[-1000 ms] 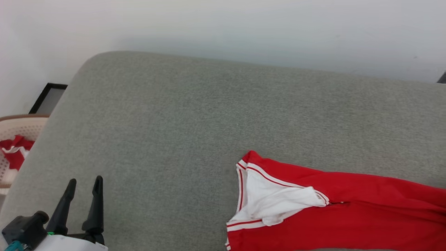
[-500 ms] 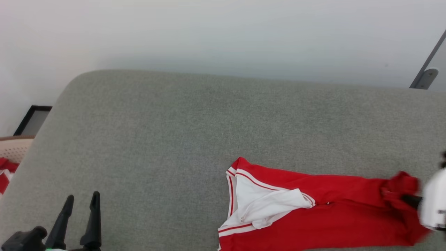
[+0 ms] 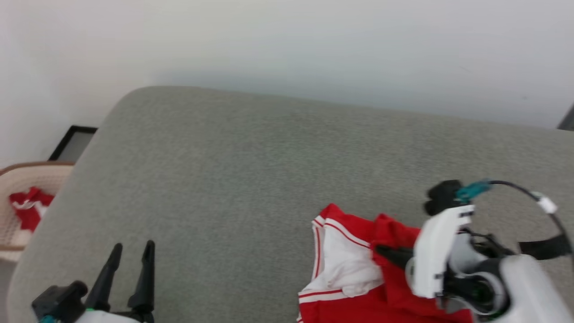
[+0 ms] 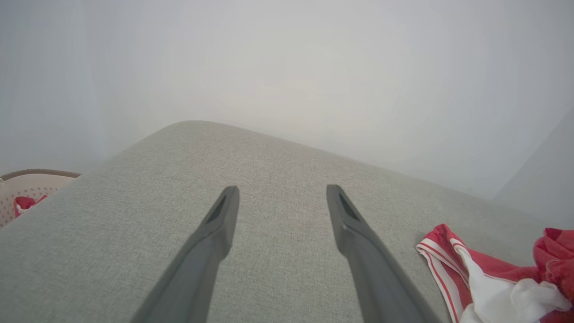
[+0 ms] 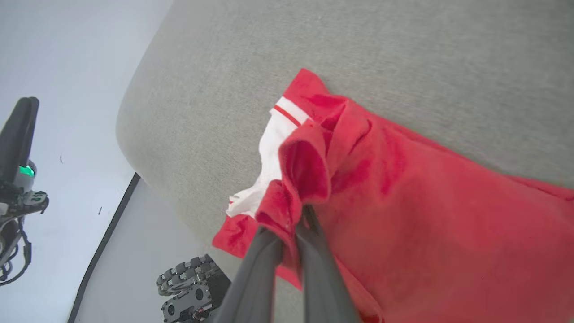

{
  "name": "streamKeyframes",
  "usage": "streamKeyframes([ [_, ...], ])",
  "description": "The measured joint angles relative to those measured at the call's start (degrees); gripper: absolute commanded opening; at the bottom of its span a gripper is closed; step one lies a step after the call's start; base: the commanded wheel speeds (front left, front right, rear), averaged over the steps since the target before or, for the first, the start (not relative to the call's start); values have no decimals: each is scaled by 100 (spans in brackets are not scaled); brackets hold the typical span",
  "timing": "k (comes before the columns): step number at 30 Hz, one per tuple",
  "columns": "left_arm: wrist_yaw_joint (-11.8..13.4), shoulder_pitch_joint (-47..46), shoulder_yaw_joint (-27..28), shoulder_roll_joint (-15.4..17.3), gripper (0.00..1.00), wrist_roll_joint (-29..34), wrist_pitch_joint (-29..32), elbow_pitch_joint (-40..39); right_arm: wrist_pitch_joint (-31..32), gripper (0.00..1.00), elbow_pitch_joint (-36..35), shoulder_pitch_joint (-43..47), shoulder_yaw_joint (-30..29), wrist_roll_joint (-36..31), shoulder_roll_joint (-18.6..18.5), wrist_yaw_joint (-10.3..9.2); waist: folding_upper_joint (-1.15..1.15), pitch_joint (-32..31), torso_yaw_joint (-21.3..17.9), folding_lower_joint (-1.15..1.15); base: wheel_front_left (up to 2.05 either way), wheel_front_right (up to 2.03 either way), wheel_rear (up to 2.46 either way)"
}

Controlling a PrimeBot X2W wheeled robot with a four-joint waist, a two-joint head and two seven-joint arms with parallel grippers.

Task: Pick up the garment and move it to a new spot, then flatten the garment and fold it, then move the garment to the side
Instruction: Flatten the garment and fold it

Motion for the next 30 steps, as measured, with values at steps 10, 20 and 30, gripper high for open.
streamKeyframes([
  [10,-89,-371,-291,-88,100,75,23,229,-747,0,1274,-485,759,-376,344,0,0,74,567,0,0,0,0],
  [20,-116,-443,-279,-166,100,57,14,414,-1447,100,2482,-979,1059,-576,492,0,0,97,715,0,0,0,0],
  [30,-119,-424,-168,-135,100,105,-3,389,-1730,100,2284,-1348,1427,-219,334,0,0,14,370,0,0,0,0],
])
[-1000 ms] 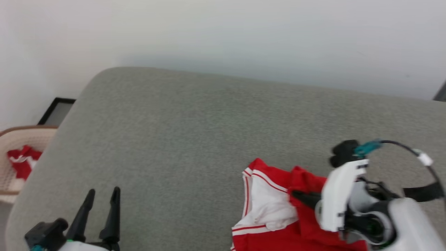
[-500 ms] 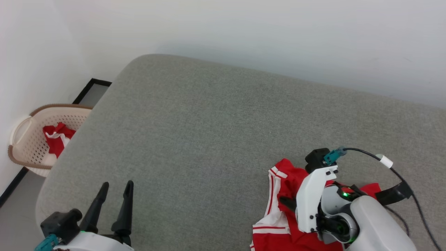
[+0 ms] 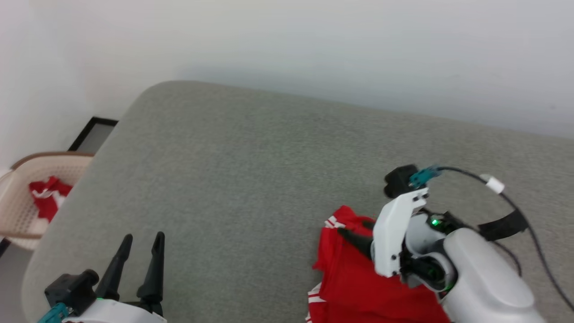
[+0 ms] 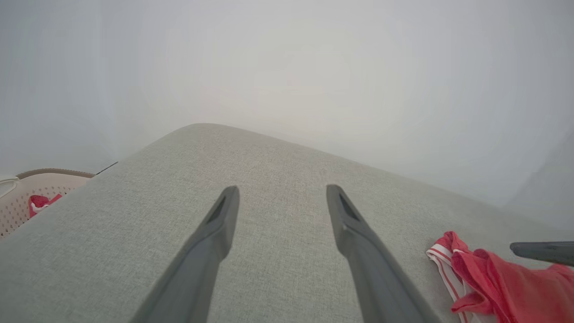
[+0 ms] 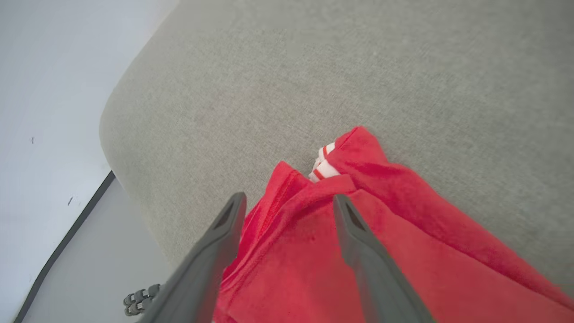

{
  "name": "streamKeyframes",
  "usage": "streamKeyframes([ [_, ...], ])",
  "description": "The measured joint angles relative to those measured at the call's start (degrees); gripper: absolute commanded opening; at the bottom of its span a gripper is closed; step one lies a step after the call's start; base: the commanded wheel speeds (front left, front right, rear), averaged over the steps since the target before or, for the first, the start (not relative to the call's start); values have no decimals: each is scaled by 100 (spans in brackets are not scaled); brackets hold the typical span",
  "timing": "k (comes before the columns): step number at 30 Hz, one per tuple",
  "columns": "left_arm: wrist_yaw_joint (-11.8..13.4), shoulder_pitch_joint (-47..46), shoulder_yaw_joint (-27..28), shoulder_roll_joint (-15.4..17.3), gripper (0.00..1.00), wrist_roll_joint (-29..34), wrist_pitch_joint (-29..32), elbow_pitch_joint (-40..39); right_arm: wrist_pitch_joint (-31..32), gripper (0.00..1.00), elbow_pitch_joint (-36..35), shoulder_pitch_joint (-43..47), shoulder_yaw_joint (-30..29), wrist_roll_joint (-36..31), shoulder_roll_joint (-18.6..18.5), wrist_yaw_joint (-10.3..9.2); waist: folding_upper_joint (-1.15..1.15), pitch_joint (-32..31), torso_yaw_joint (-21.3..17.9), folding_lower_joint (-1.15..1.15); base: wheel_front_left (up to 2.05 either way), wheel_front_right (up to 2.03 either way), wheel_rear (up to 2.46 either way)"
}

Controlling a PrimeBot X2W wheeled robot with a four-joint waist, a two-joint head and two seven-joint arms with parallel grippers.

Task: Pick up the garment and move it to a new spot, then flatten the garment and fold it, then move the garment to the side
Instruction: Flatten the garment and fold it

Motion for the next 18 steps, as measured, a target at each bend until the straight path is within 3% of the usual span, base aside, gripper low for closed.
streamKeyframes([
  [10,47,170,145,83,100,54,-7,-127,-721,100,-766,129,56,246,-757,0,0,-134,-532,0,0,0,0],
  [18,105,355,322,155,100,115,-9,-253,-1959,100,-1166,501,-258,165,-1358,0,0,-213,-1016,0,0,0,0],
])
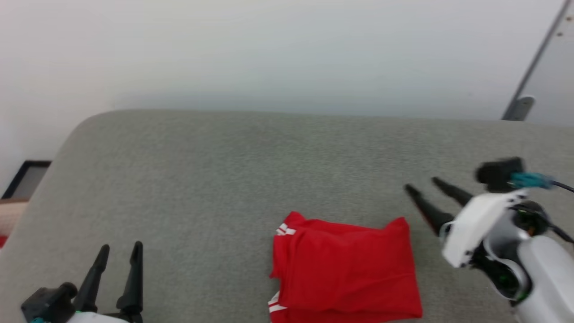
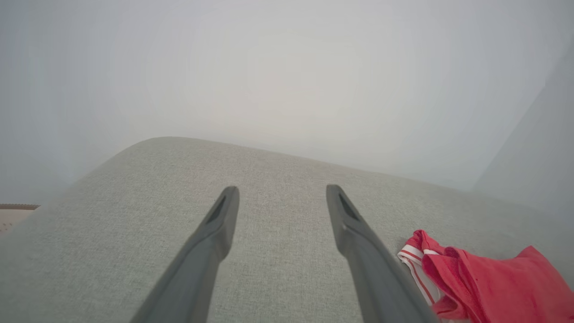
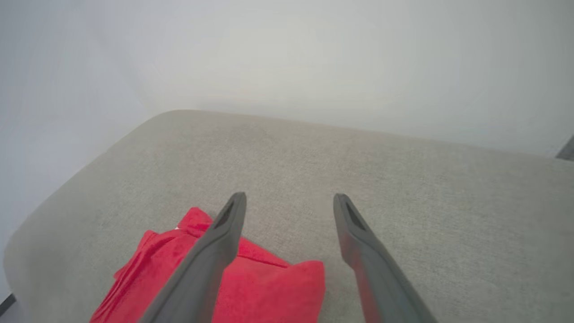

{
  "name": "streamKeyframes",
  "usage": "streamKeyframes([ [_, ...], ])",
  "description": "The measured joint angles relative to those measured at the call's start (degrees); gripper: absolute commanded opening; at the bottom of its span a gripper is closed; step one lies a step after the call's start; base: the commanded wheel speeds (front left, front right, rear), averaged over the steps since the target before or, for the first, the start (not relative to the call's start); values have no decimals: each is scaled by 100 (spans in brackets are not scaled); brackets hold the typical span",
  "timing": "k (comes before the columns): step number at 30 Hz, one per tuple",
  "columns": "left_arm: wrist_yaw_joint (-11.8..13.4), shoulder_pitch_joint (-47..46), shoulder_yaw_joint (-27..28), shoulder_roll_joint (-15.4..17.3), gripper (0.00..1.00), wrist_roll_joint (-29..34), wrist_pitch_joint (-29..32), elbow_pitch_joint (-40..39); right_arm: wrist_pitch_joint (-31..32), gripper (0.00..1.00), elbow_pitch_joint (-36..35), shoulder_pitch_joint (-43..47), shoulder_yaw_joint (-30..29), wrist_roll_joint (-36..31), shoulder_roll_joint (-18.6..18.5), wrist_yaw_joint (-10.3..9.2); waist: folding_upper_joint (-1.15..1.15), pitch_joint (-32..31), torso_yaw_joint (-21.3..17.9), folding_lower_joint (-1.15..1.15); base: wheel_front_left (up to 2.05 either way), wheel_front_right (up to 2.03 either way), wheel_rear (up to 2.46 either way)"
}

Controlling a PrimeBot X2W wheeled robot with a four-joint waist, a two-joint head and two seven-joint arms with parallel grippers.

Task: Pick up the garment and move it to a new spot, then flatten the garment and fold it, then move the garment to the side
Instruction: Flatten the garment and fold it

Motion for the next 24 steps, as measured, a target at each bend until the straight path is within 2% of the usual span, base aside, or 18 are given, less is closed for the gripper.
streamKeyframes([
  [7,1,183,192,0,100,41,0,-46,-1155,100,129,483,-517,-290,-282,0,0,-76,-385,0,0,0,0],
  [15,-75,374,486,-82,100,130,0,96,-2268,100,175,1125,-740,-449,-481,0,0,-202,-668,0,0,0,0],
  [24,-220,495,724,-132,100,215,0,276,-2791,100,270,1680,-922,-444,-433,0,0,-281,-761,0,0,0,0],
])
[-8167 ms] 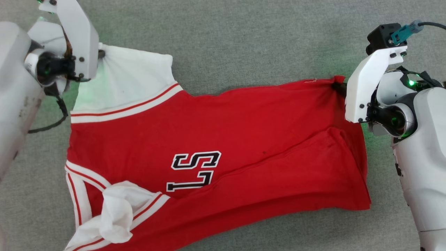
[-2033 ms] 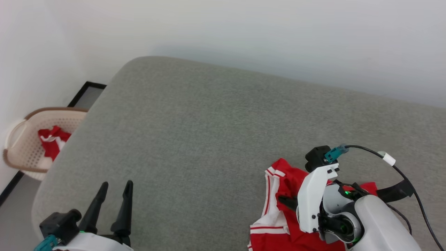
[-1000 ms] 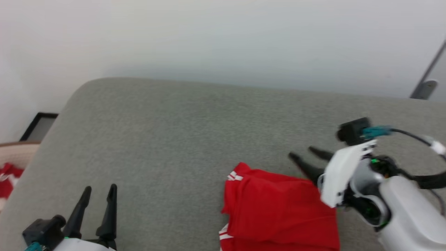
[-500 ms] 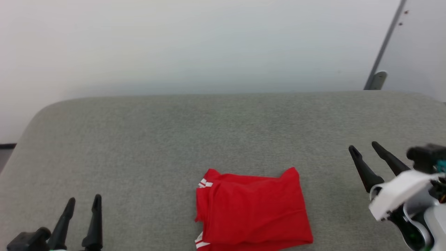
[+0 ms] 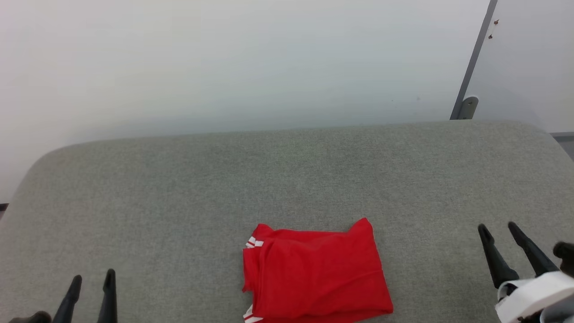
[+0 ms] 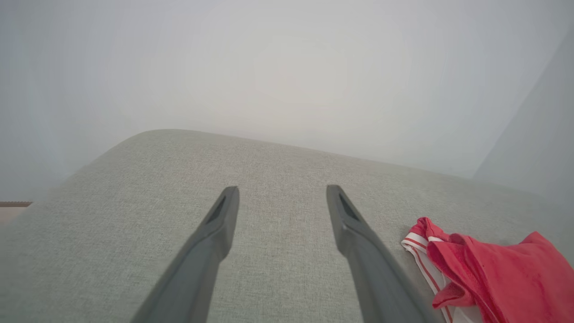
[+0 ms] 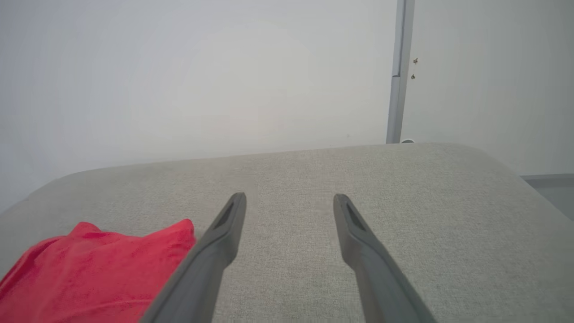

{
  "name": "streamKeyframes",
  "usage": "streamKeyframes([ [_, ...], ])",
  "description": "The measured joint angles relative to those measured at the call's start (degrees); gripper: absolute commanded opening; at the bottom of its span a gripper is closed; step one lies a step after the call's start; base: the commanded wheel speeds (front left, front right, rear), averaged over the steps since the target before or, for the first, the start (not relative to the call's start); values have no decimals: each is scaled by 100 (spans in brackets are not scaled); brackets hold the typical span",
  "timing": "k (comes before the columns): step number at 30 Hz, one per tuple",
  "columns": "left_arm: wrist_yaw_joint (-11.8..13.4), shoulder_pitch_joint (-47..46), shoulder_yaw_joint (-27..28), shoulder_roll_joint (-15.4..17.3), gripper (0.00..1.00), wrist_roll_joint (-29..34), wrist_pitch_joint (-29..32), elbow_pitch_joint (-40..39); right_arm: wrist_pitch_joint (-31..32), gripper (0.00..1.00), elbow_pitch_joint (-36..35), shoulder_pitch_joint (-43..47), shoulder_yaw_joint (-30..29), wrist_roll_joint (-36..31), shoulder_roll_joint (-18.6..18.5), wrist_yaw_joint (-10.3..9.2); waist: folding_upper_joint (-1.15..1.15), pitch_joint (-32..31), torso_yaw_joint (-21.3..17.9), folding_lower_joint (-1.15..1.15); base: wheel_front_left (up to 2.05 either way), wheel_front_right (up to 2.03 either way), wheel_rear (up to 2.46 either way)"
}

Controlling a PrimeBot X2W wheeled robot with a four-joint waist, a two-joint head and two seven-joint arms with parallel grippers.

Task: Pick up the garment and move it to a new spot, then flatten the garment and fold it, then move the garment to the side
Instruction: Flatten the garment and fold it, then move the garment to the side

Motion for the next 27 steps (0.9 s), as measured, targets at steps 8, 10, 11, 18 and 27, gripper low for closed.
streamKeyframes([
  [8,-41,7,91,-45,100,68,0,9,-113,100,34,207,-191,-87,52,0,0,9,36,0,0,0,0],
  [10,-41,5,107,-52,100,81,0,2,-127,100,43,270,-209,-97,76,0,0,9,46,0,0,0,0],
  [11,-42,5,112,-55,100,82,0,-1,-133,100,43,274,-213,-100,86,0,0,8,50,0,0,0,0],
  [18,-58,5,104,-71,100,116,0,-13,-148,100,31,286,-248,-156,122,0,0,10,77,0,0,0,0],
  [27,-58,-5,-36,-64,100,115,0,-41,-41,100,-20,360,-278,-213,181,0,0,26,196,0,0,0,0],
])
